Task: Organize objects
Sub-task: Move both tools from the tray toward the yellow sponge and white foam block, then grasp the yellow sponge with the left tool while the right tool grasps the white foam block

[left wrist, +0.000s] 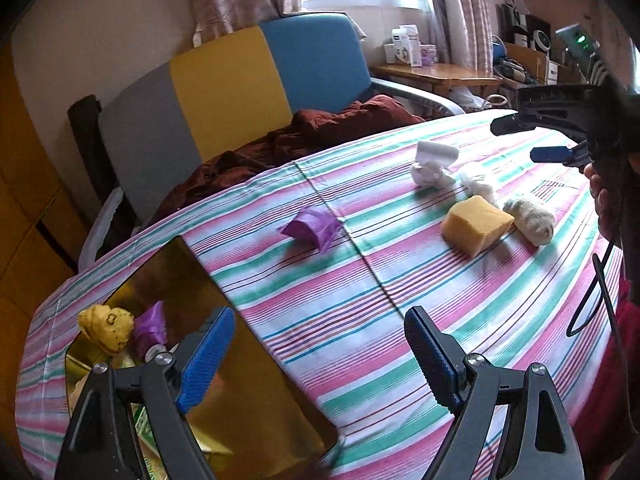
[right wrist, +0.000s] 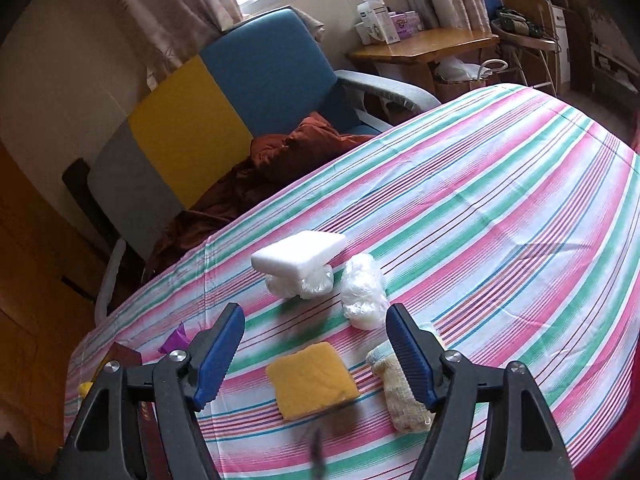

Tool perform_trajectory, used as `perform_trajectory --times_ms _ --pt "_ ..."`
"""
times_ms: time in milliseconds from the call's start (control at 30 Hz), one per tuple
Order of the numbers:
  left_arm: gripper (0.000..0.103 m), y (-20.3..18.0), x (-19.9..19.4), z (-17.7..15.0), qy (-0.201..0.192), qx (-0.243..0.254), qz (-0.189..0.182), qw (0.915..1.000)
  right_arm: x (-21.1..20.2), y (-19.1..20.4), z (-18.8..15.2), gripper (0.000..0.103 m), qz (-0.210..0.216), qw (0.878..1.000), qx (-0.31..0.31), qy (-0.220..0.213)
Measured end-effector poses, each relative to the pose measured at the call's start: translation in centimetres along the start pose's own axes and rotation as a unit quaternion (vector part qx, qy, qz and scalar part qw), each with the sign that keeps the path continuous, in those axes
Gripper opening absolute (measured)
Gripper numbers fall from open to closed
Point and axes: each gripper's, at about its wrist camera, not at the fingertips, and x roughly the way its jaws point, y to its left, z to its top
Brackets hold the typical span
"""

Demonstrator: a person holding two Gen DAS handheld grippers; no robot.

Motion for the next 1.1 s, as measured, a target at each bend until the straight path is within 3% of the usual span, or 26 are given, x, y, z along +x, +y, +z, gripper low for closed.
perform_trajectory --times_ms 200,467,733,1100 --pt "0.087 -1.8 1.3 0.8 0.002 0.025 -0.015 0.9996 -0.8 -1.6 0.5 0.074 -0.003 0.999 0.042 -0.022" --pt "0.087 -5.2 3.2 3.4 -0.009 0.073 -0.07 0.9948 -0.9 -3.8 0.8 0.074 0.01 0.995 0.098 -0.019" --pt "0.087 -9.2 5.8 6.1 -0.016 0.139 -0.146 0.9792 0.1 -4.6 0.7 0.074 -0.002 0.993 0.115 0.009" --pt "0.089 -13.0 10.2 8.0 0.01 0.174 -0.202 0.9637 1.1 -5.6 0.5 0.074 -0.001 0.99 0.138 0.031"
